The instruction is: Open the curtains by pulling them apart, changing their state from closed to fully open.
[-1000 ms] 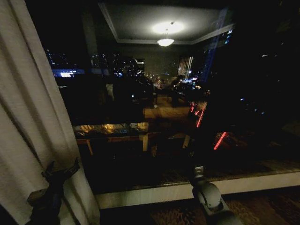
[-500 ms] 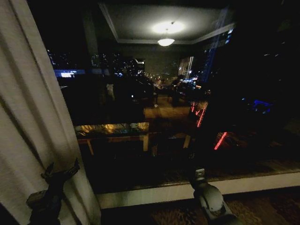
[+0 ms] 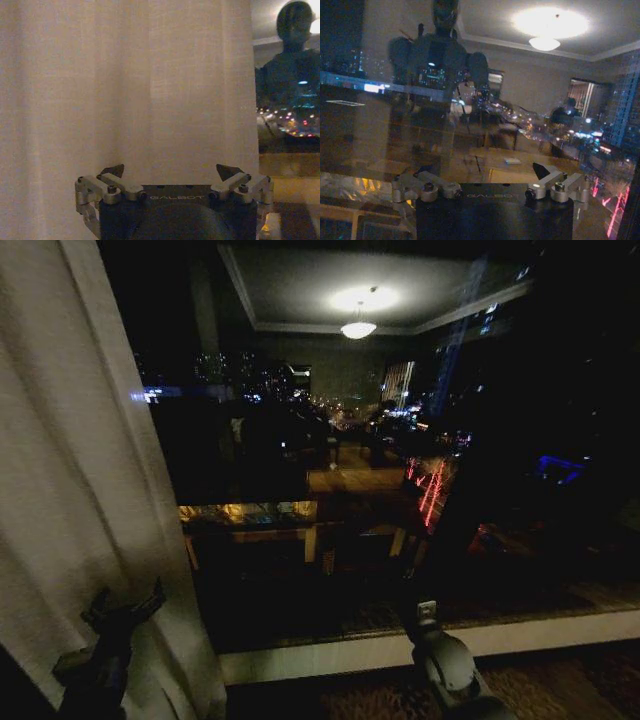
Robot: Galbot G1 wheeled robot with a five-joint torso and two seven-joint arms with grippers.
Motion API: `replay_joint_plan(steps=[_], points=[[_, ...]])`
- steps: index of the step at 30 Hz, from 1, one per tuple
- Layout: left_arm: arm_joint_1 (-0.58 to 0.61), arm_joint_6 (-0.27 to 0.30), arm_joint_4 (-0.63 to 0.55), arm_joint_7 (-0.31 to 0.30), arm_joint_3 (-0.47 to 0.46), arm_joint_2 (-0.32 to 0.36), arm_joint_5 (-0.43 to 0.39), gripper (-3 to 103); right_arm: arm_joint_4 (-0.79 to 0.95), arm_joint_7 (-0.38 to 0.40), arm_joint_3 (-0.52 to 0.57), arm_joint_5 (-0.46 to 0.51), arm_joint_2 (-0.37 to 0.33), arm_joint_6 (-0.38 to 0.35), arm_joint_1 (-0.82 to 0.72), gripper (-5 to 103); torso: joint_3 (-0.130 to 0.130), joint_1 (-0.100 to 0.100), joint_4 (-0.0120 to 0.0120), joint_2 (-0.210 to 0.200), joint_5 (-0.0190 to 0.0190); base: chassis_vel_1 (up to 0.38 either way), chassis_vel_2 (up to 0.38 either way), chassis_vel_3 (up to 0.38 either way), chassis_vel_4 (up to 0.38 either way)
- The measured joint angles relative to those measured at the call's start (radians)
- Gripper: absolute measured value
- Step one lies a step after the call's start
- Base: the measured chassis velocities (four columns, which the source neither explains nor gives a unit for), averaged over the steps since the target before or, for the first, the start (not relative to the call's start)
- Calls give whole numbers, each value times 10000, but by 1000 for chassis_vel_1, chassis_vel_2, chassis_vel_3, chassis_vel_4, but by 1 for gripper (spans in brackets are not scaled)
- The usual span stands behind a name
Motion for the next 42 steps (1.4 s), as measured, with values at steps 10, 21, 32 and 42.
replay_joint_plan(steps=[10, 21, 32, 42], points=[[48, 538, -424, -1780, 359, -257, 669, 100, -227, -3, -206, -29, 134, -6, 129, 100, 0, 0, 3, 0, -7, 0, 0, 0, 0], [-112, 555, -38, -1594, 197, 50, 510, 100, -407, -11, -290, -44, 200, -5, 209, 100, 0, 0, 3, 0, -7, 0, 0, 0, 0], [-122, 159, 301, 1160, 547, 308, 143, 100, -543, -13, -246, -52, 203, -6, 240, 100, 0, 0, 2, 0, -6, 0, 0, 0, 0], [-713, 168, 1363, 847, 705, 1090, -97, 100, -754, -10, -254, -58, 219, 3, 422, 100, 0, 0, 1, 0, -6, 0, 0, 0, 0]])
